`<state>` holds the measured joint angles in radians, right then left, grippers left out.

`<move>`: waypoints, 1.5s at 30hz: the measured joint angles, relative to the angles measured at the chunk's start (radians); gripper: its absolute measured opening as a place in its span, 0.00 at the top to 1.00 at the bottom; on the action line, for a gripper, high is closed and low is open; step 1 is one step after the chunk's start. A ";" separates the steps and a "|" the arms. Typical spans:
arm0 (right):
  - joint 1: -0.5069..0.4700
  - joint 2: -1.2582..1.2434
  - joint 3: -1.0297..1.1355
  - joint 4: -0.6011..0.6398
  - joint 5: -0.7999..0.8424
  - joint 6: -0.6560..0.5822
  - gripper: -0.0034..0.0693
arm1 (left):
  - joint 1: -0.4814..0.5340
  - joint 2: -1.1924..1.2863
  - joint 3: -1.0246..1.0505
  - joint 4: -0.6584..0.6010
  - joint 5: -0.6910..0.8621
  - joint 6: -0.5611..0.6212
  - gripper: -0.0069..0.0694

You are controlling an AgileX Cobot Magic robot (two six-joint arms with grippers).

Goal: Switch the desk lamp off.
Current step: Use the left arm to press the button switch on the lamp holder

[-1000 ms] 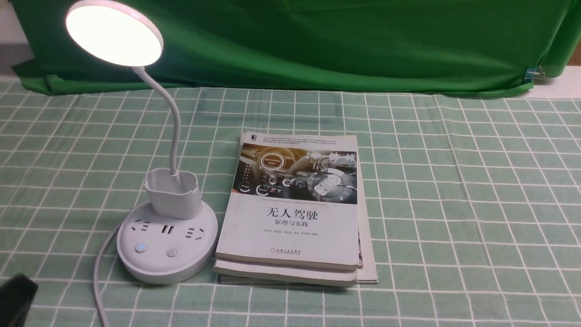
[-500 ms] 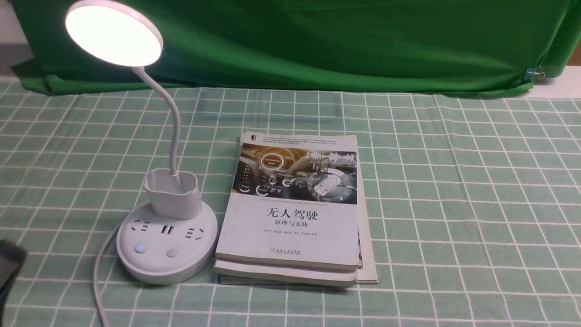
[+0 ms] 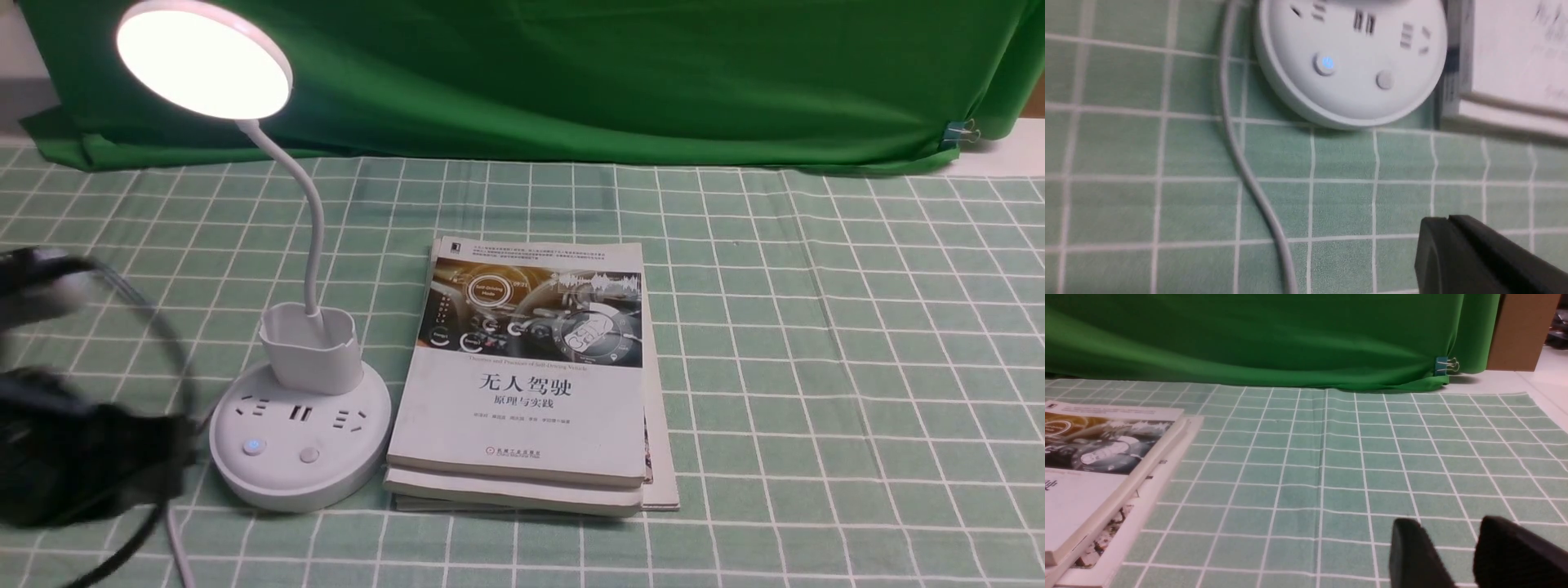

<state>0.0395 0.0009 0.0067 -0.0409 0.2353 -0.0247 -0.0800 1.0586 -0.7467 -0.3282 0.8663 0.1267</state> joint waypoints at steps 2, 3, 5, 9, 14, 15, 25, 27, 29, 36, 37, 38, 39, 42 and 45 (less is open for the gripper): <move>0.000 0.000 0.000 0.000 0.000 0.000 0.62 | -0.063 0.109 -0.057 0.018 0.015 -0.002 0.91; 0.000 0.000 0.000 0.000 0.000 0.000 0.62 | -0.092 0.155 -0.087 0.026 0.027 -0.003 0.91; 0.000 0.000 0.000 0.000 0.000 0.000 0.62 | -0.138 0.234 -0.147 0.036 0.050 -0.003 0.91; 0.000 0.000 0.000 0.000 0.000 0.000 0.62 | -0.184 0.368 -0.232 0.039 0.079 -0.004 0.91; 0.000 0.000 0.000 0.000 0.000 0.000 0.62 | -0.189 0.504 -0.298 0.090 0.083 -0.010 0.91; 0.000 0.000 0.000 0.000 0.000 0.000 0.62 | -0.189 0.524 -0.304 0.102 0.081 -0.012 0.91; 0.000 0.000 0.000 0.000 0.000 0.000 0.62 | -0.189 0.601 -0.335 0.185 0.041 -0.053 0.91; 0.000 0.000 0.000 0.000 0.000 0.000 0.62 | -0.189 0.613 -0.335 0.203 0.035 -0.058 0.91; 0.000 0.000 0.000 0.000 0.000 0.000 0.62 | -0.189 0.621 -0.335 0.205 0.025 -0.058 0.91; 0.000 0.000 0.000 0.000 0.000 0.000 0.62 | -0.189 0.657 -0.335 0.205 0.005 -0.059 0.91; 0.000 0.000 0.000 0.000 0.000 0.000 0.62 | -0.189 0.664 -0.335 0.205 0.005 -0.059 0.91; 0.000 0.000 0.000 0.000 0.000 0.000 0.62 | -0.189 0.672 -0.336 0.206 0.005 -0.059 0.91; 0.000 0.000 0.000 0.000 0.000 0.000 0.62 | -0.189 0.679 -0.336 0.206 0.006 -0.059 0.91; 0.000 0.000 0.000 0.000 0.000 0.000 0.62 | -0.189 0.690 -0.344 0.208 0.008 -0.059 0.91; 0.000 0.000 0.000 0.000 0.000 0.000 0.62 | -0.189 0.692 -0.346 0.208 0.009 -0.059 0.91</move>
<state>0.0395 0.0009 0.0067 -0.0409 0.2353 -0.0247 -0.2694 1.7503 -1.0929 -0.1202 0.8748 0.0677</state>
